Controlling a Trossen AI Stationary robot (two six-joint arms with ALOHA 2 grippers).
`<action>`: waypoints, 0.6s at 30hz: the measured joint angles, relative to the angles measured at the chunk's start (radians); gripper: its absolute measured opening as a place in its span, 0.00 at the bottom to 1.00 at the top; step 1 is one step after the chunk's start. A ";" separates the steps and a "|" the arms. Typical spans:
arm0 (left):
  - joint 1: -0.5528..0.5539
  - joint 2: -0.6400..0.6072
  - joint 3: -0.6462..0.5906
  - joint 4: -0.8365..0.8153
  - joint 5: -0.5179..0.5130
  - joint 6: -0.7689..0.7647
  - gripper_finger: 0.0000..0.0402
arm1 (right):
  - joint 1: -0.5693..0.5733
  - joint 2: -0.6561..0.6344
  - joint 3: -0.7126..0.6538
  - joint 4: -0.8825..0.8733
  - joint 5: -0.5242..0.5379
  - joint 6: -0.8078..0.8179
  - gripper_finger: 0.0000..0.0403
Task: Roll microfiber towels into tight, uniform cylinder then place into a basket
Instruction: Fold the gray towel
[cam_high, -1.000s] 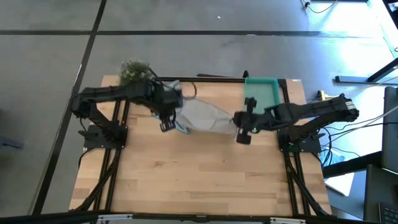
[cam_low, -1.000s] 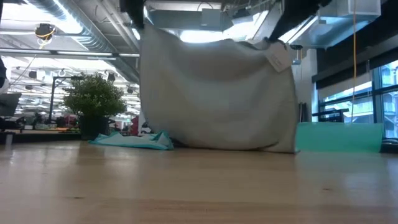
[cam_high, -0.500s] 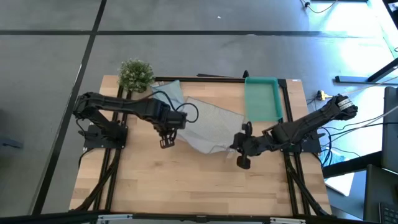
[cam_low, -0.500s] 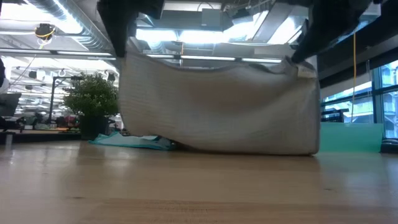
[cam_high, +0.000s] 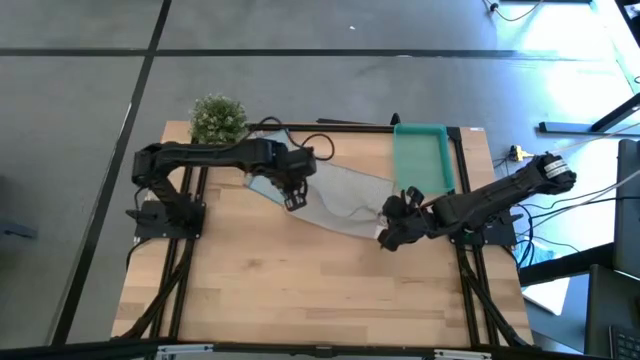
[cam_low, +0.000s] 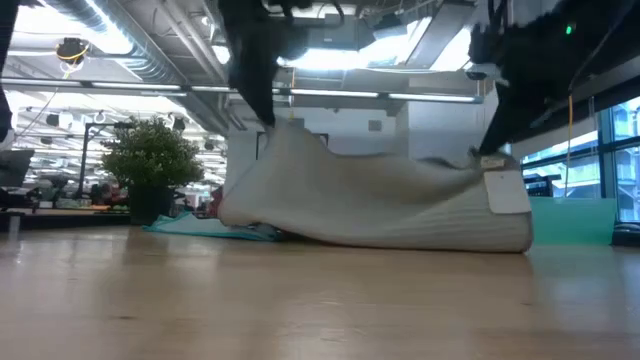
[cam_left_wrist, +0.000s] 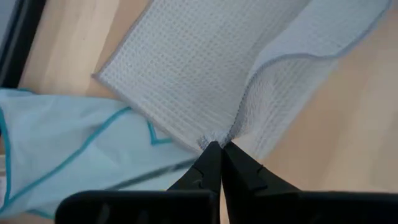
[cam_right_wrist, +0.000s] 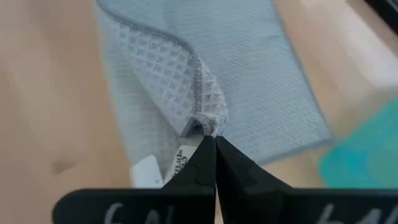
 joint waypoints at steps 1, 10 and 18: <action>0.012 0.016 0.000 0.009 -0.011 0.004 0.00 | -0.011 0.000 -0.016 0.001 0.006 0.010 0.00; 0.122 0.126 0.000 0.081 -0.078 0.024 0.00 | -0.070 0.000 -0.057 0.006 0.130 0.009 0.00; 0.178 0.211 0.000 0.166 -0.079 0.054 0.00 | -0.132 0.000 -0.057 -0.020 0.137 0.004 0.00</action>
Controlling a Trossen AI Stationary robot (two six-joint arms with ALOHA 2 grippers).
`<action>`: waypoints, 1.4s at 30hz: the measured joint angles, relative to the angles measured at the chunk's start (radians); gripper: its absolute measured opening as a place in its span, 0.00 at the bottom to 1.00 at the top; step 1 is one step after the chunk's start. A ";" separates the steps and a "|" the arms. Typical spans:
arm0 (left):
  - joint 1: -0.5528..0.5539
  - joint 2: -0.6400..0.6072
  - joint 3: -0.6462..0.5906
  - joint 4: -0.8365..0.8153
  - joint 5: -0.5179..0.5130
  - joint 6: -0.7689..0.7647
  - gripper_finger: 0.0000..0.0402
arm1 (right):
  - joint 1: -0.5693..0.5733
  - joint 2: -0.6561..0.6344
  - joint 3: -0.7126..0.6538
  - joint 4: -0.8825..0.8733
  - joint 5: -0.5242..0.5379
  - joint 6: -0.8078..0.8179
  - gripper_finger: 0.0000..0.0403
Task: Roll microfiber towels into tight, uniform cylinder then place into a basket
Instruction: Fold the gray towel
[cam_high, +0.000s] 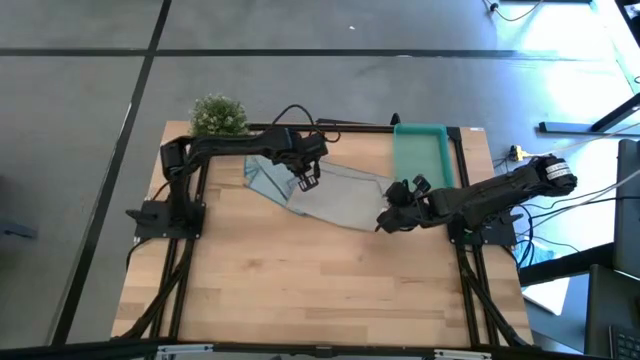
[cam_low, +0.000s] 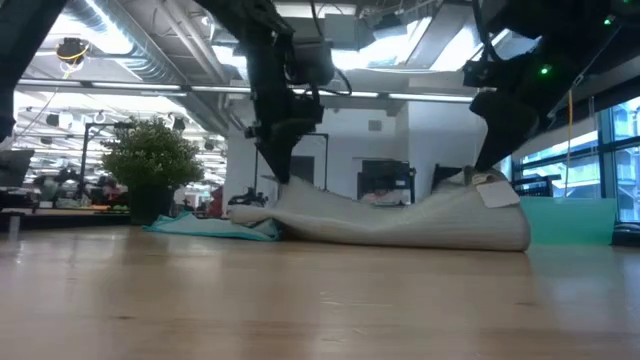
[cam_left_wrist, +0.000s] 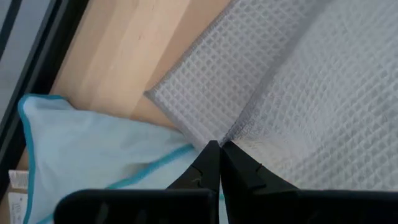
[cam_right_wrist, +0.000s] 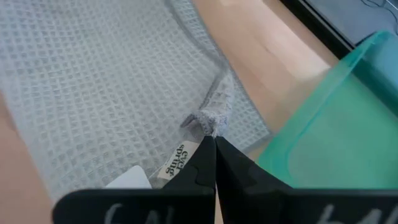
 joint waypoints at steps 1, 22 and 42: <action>0.005 0.009 0.000 0.007 0.000 0.004 0.00 | -0.006 0.000 0.000 -0.005 0.000 0.000 0.00; 0.074 0.062 0.000 0.087 -0.036 0.072 0.02 | -0.117 0.000 0.000 -0.004 -0.046 -0.105 0.05; 0.077 0.004 0.038 -0.146 -0.063 0.024 0.20 | -0.145 0.000 0.076 0.125 -0.287 -0.158 0.33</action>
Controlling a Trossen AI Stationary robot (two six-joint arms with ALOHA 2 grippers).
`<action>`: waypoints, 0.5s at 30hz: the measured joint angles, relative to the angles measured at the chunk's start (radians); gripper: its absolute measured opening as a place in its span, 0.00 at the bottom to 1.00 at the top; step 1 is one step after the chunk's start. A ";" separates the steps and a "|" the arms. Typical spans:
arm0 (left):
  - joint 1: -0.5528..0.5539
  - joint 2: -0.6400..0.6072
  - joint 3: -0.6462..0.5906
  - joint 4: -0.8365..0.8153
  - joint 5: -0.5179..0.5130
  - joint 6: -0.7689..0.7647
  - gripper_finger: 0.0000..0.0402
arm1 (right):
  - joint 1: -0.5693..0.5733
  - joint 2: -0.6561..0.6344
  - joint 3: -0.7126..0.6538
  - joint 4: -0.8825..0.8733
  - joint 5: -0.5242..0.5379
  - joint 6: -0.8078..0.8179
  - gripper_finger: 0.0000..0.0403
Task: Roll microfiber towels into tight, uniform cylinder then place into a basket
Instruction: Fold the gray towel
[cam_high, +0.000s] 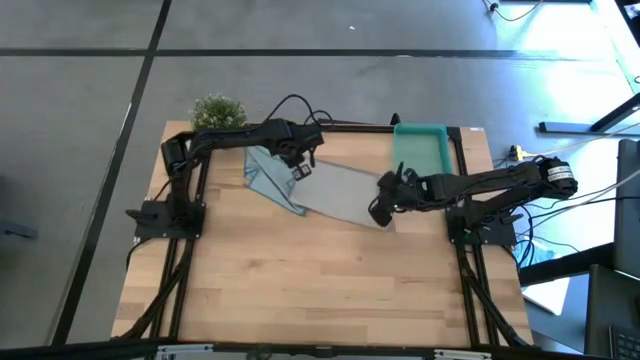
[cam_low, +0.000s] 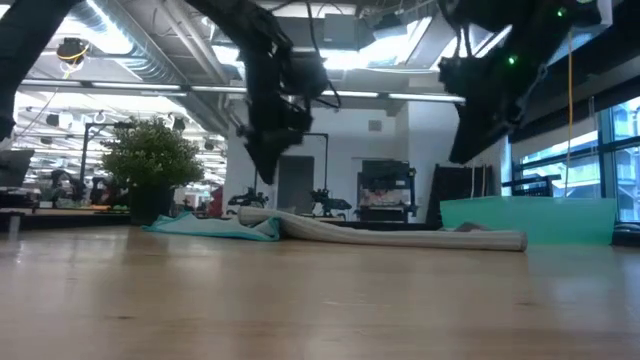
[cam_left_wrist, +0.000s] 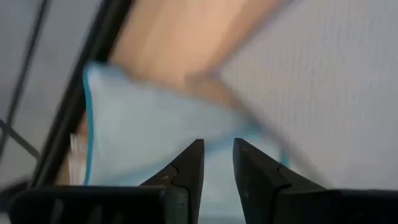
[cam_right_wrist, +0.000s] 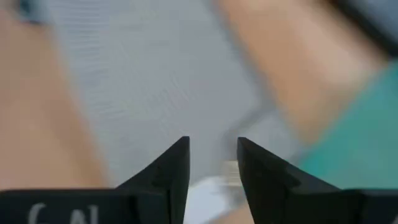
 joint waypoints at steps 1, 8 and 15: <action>0.000 -0.009 0.000 -0.042 0.032 -0.010 0.20 | 0.001 0.000 -0.011 0.055 -0.053 0.000 0.33; -0.039 -0.039 -0.002 -0.108 0.170 -0.024 0.20 | 0.028 0.019 -0.155 0.284 -0.187 0.034 0.34; -0.115 0.005 -0.005 0.149 0.328 0.100 0.20 | 0.026 0.023 -0.261 0.331 -0.187 0.084 0.34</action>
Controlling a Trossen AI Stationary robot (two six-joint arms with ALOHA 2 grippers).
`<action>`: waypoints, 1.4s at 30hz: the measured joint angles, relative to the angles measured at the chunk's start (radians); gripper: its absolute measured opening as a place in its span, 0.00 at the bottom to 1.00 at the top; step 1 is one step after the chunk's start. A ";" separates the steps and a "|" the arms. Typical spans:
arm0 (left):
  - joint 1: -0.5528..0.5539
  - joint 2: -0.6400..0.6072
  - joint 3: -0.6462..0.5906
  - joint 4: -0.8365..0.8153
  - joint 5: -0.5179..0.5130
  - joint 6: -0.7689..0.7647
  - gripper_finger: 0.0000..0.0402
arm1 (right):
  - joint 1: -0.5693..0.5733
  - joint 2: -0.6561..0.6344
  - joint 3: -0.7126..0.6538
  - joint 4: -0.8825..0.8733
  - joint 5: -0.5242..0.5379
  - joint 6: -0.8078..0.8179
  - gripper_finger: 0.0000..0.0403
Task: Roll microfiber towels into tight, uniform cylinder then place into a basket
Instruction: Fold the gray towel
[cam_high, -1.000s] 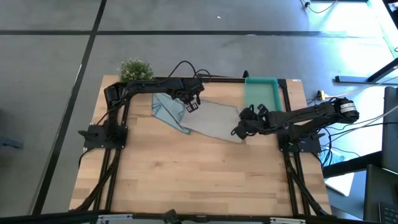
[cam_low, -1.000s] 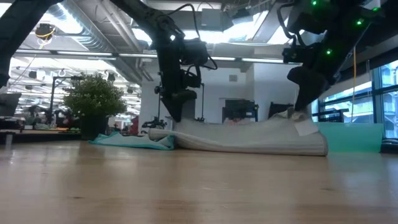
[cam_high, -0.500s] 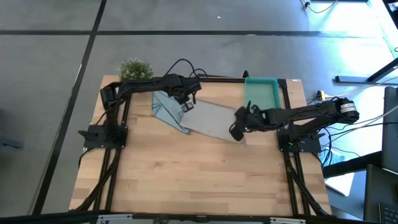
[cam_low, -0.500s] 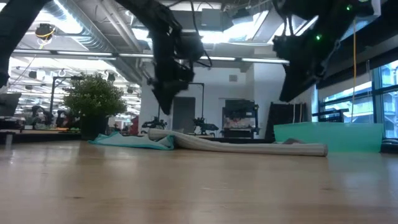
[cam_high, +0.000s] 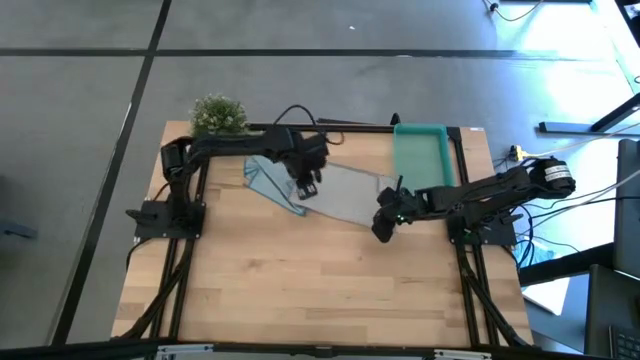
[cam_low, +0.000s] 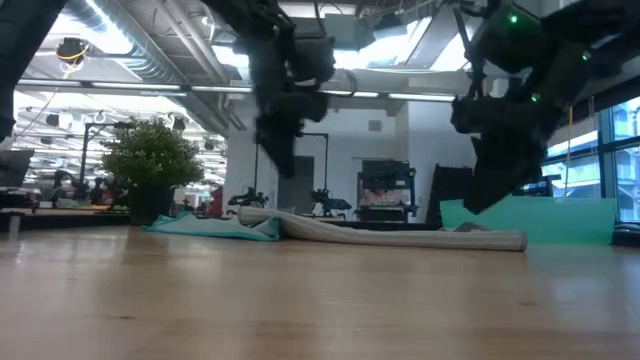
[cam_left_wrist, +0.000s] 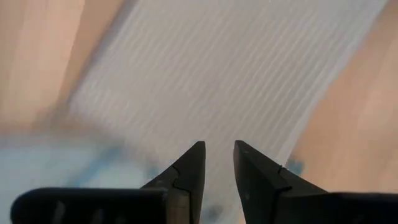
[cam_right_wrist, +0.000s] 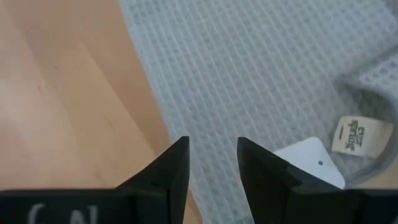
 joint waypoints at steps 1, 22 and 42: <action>-0.011 0.013 0.000 0.033 0.001 0.005 0.20 | 0.000 0.000 -0.011 0.005 -0.005 -0.001 0.34; -0.175 0.203 -0.002 0.005 0.177 0.003 0.20 | -0.047 0.039 -0.081 0.007 0.015 -0.005 0.34; -0.097 0.119 -0.012 0.019 0.039 -0.023 0.20 | -0.097 0.076 -0.005 0.115 -0.178 -0.395 0.34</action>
